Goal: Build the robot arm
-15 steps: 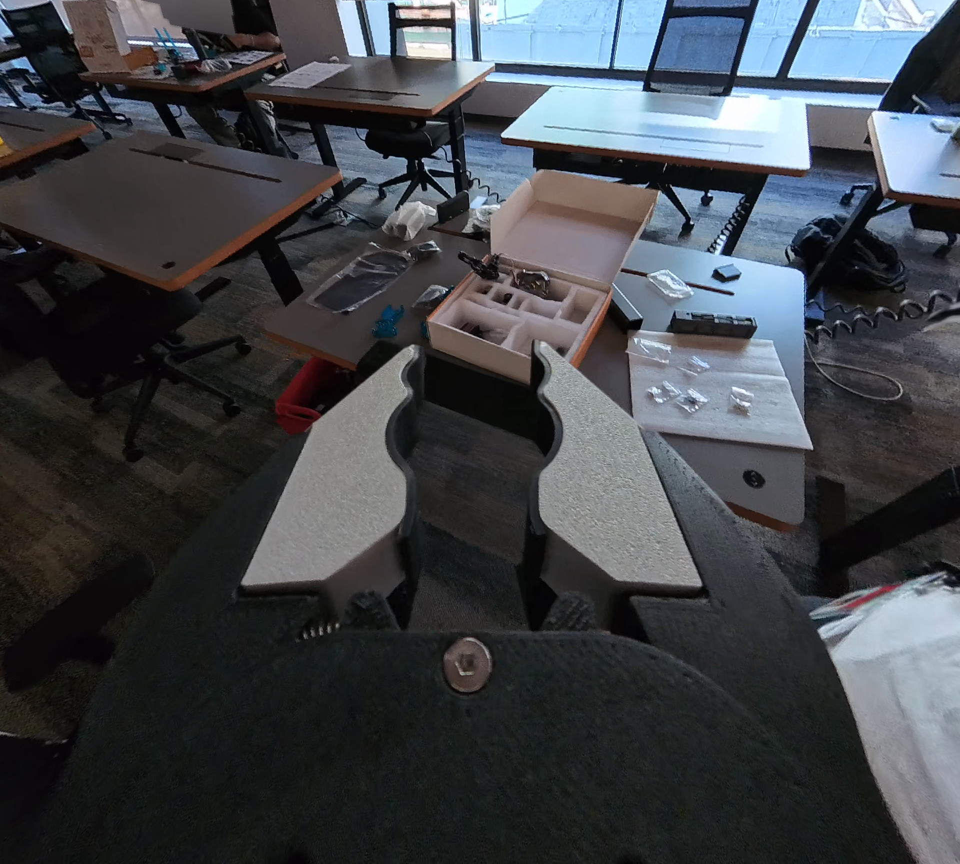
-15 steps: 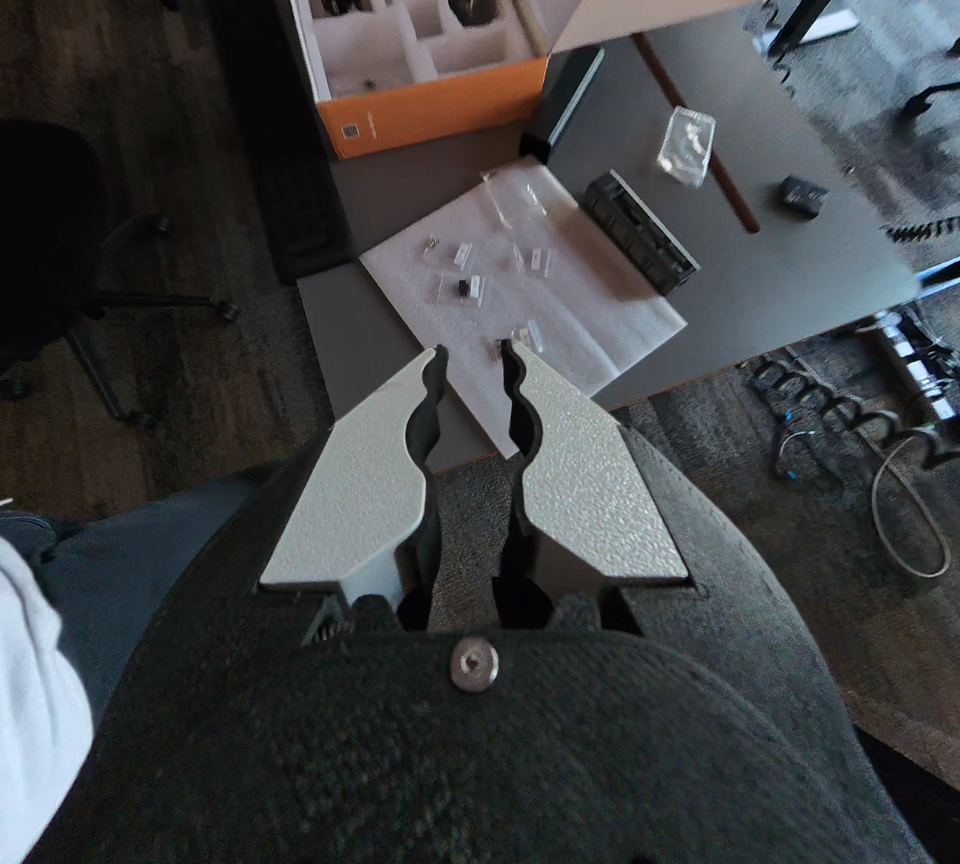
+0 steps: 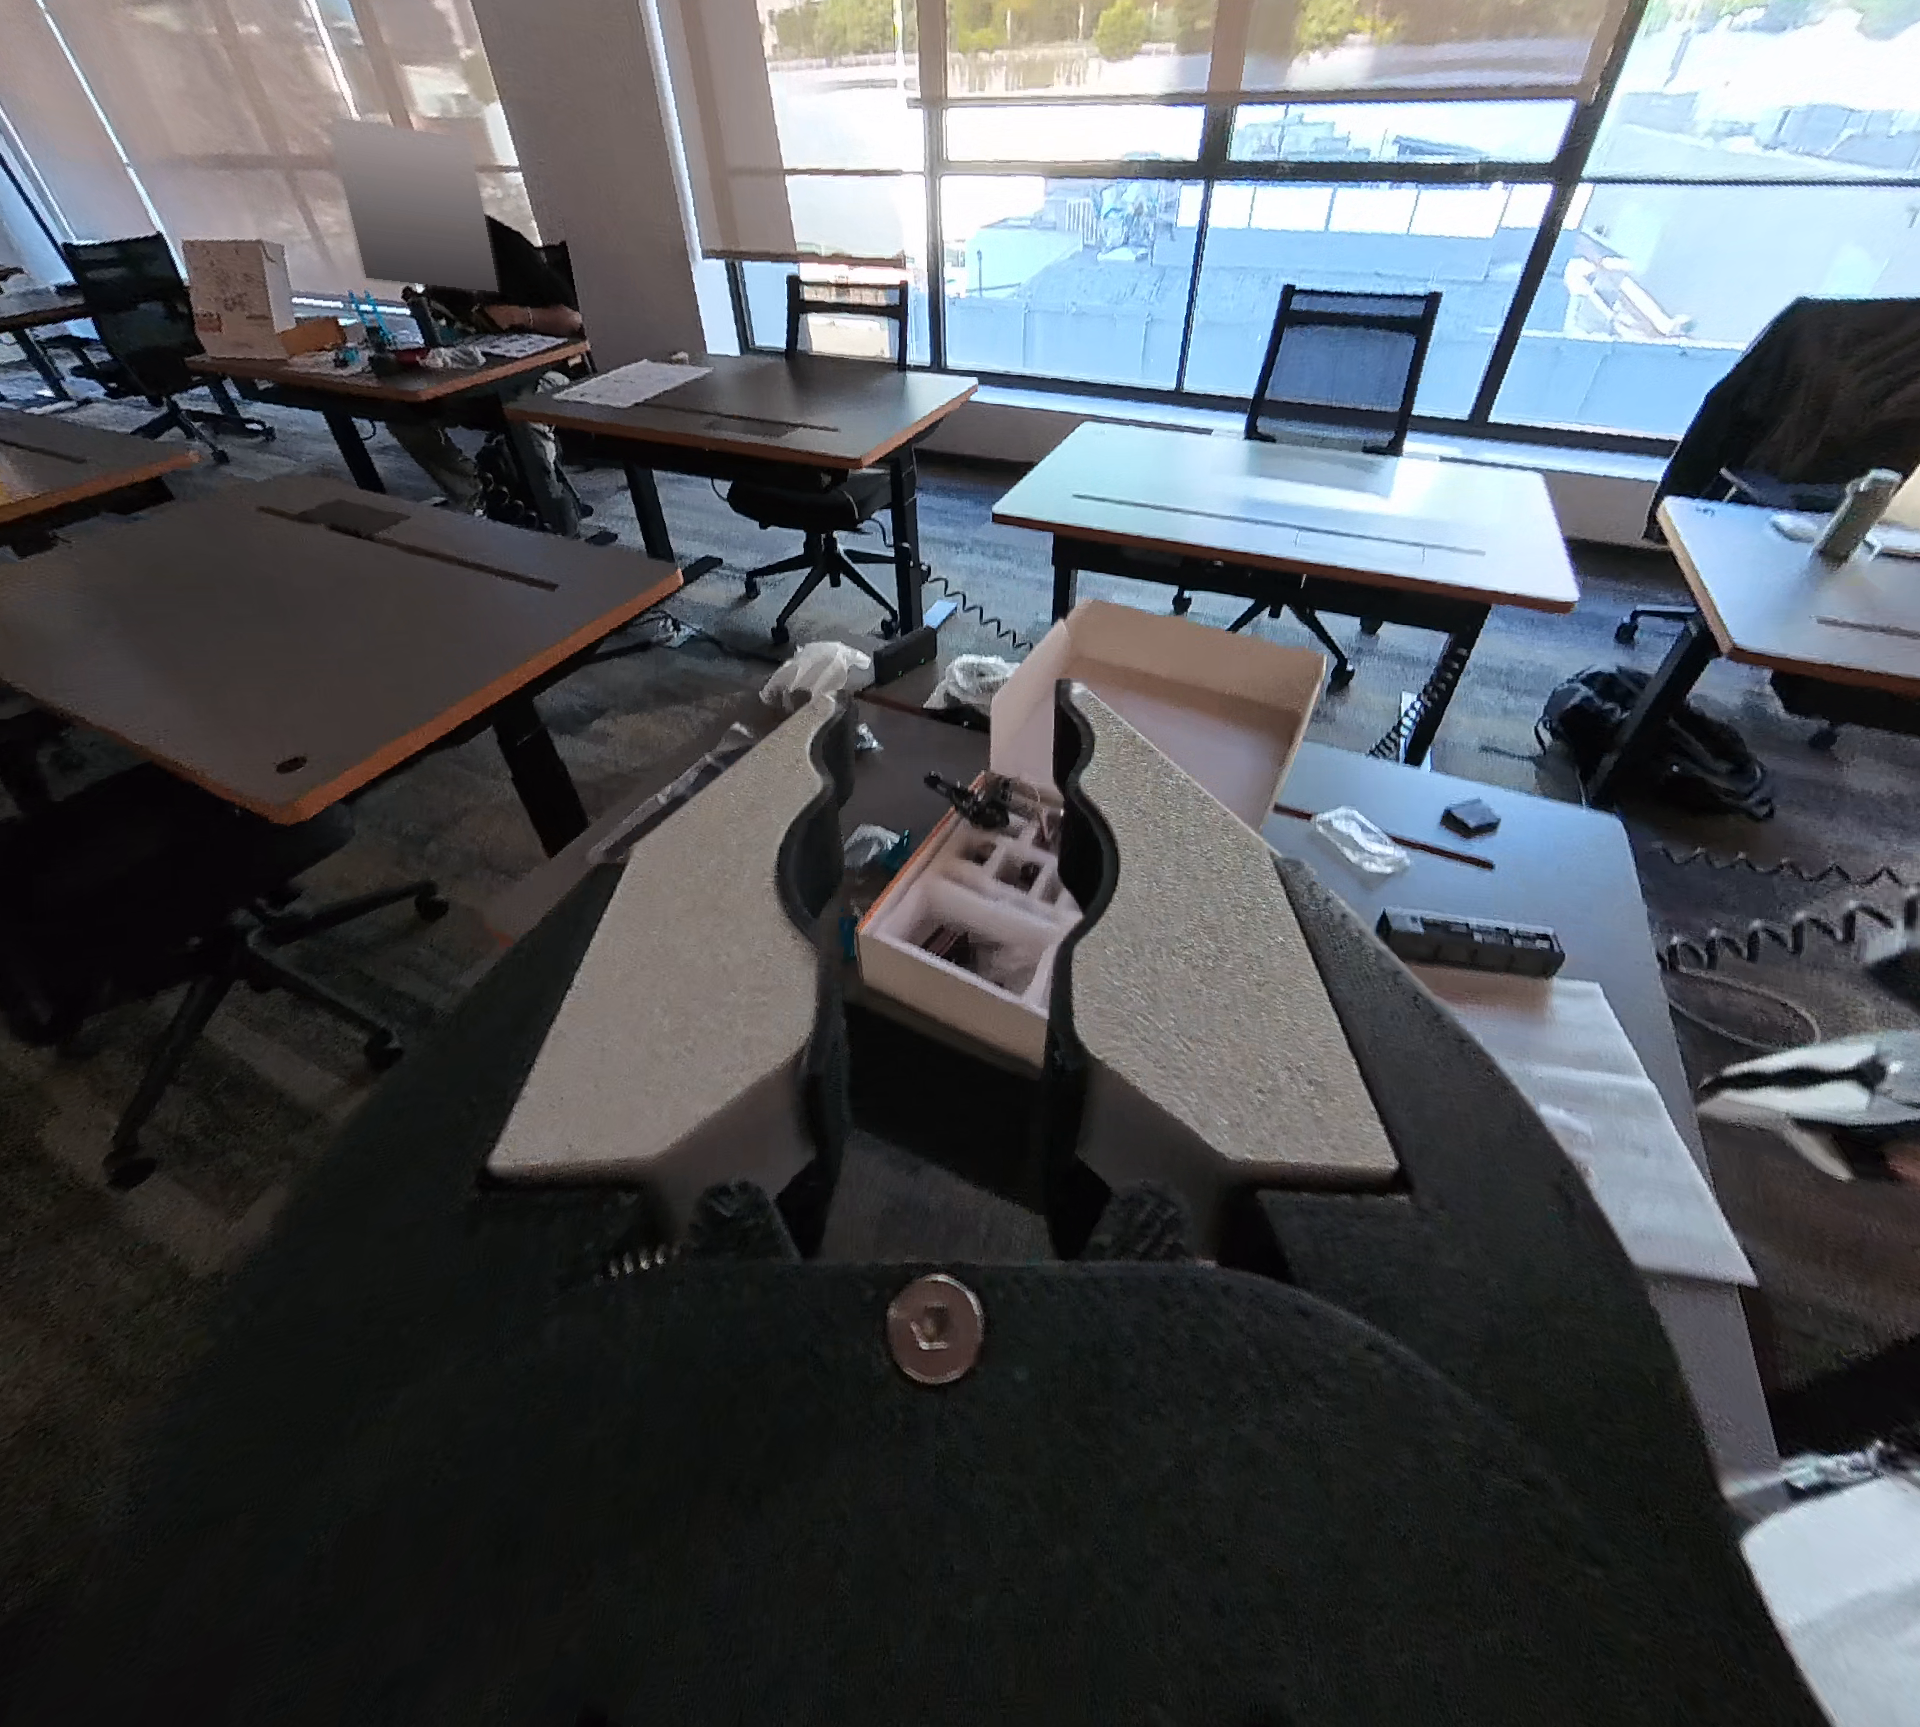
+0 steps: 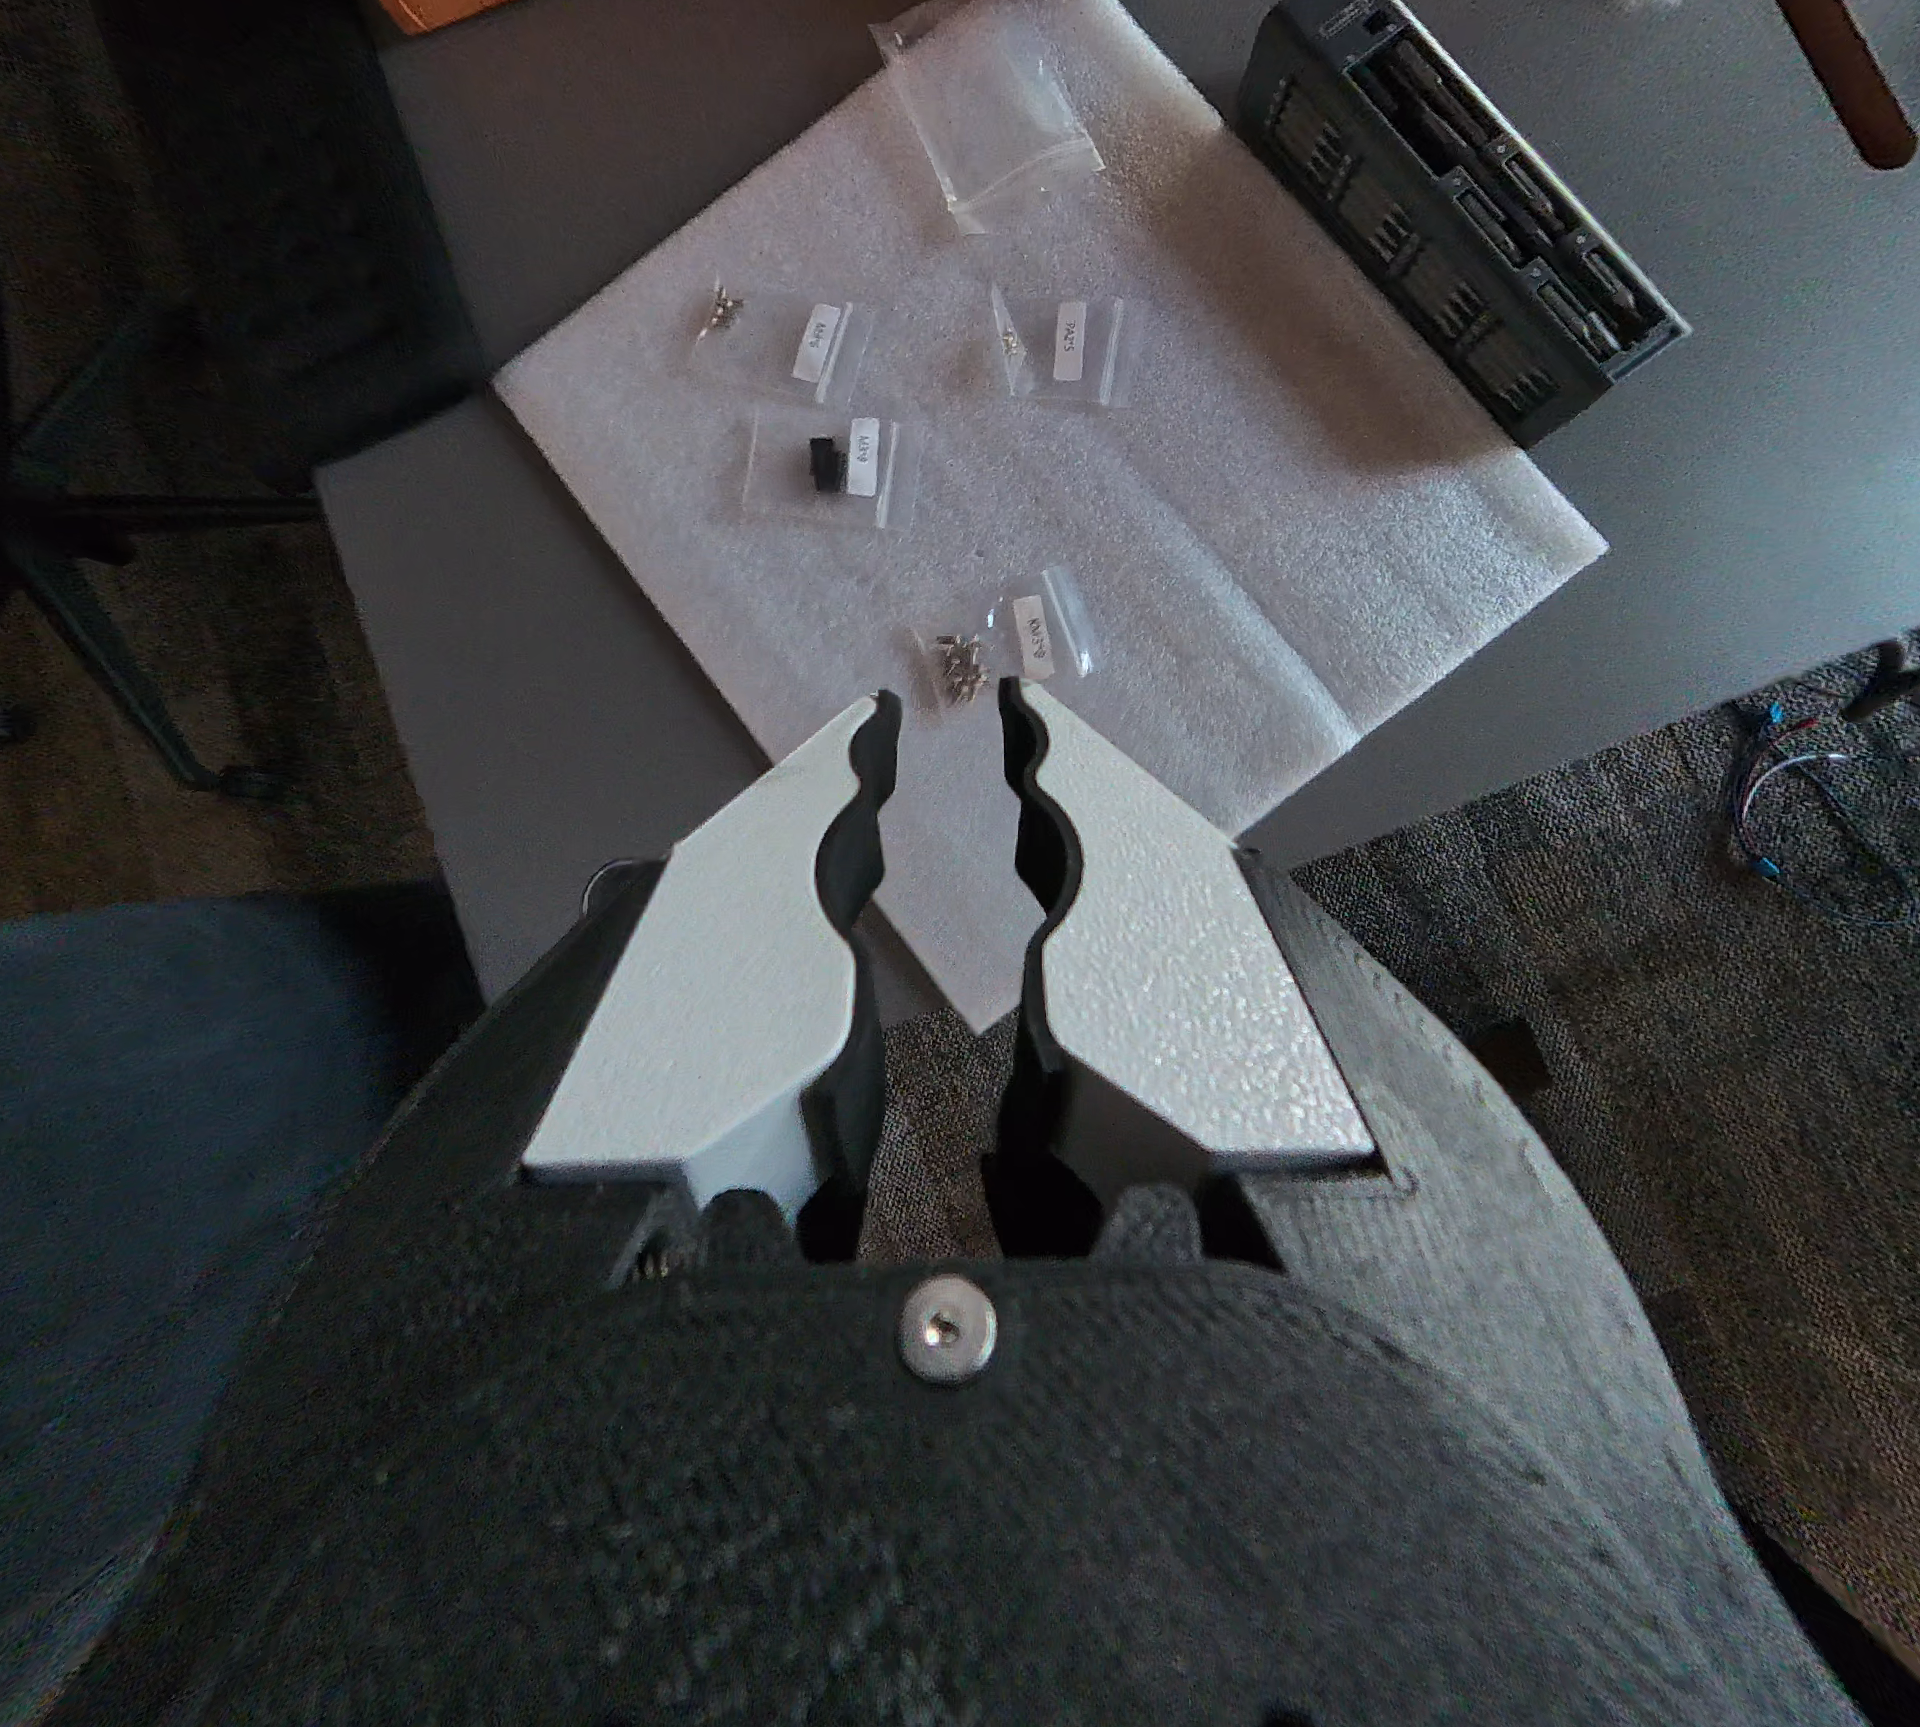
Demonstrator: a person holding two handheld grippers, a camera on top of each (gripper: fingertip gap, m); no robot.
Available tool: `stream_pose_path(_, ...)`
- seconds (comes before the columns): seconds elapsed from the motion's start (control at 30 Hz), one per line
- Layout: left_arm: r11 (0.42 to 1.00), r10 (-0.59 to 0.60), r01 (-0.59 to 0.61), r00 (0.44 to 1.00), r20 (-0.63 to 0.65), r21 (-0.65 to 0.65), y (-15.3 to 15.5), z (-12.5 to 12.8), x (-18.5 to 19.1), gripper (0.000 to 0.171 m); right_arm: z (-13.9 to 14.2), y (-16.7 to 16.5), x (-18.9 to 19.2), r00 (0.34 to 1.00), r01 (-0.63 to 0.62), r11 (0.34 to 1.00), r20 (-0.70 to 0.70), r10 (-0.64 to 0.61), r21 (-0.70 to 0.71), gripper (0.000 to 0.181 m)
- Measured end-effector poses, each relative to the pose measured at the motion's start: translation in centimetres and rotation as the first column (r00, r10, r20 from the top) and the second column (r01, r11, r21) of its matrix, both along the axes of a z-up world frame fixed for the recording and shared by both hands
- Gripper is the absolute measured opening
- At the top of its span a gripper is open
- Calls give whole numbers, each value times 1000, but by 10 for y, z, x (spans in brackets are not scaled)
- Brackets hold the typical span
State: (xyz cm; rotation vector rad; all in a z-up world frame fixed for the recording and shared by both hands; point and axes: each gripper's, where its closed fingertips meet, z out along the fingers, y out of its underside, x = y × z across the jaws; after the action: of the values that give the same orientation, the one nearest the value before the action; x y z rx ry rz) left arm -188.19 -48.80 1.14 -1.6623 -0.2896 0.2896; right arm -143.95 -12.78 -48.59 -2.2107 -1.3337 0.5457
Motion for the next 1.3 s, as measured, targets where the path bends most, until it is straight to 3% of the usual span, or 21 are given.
stream_pose_path(0.17, 1000, 8, -8, 1000, -10, 18, 37, 6, -19, 34, -33, 29, -43, 998, 11, 999, -55, -14, -52, 18)
stream_pose_path(0.43, 1000, -20, 20, 1000, 13, 13, 89, 7, -47, 32, -68, 21, -106, 995, -94, 987, -54, 88, -131, 15)
stream_pose_path(0.57, 998, -58, 57, 998, -21, -16, 112, 8, -62, 33, -89, 19, -135, 998, 13, 982, -53, -23, -190, 22)
stream_pose_path(0.7, 995, -76, 73, 996, -45, -65, 124, -3, -81, 33, -125, 20, -153, 992, 111, 979, 80, -99, -171, 33)
stream_pose_path(0.77, 993, -79, 72, 994, -69, -93, 127, -8, -97, 33, -134, 15, -162, 985, 151, 970, 115, -131, -190, 32)
stream_pose_path(0.83, 992, -88, 78, 992, -92, -103, 132, -12, -117, 33, -140, 15, -161, 973, 174, 977, 172, -152, -122, 29)
stream_pose_path(0.9, 988, -129, 121, 988, -89, -99, 143, -17, -137, 33, -140, 17, -162, 966, 182, 982, 197, -168, -54, 20)
stream_pose_path(0.93, 983, -164, 156, 983, -77, -97, 150, -20, -148, 33, -138, 17, -164, 966, 189, 981, 187, -179, -35, 8)
stream_pose_path(1.1, 920, -374, 370, 927, -11, -130, 195, -43, -201, 32, -125, 12, -174, 941, 308, 951, 151, -302, -17, 2)
stream_pose_path(1.2, 828, -521, 513, 853, 28, -226, 232, -73, -218, 33, -86, 8, -189, 922, 381, 924, 64, -381, 3, 2)
stream_pose_path(1.3, 681, -684, 663, 728, 53, -311, 279, -115, -202, 34, -18, 1, -199, 912, 409, 912, -1, -409, 38, 2)
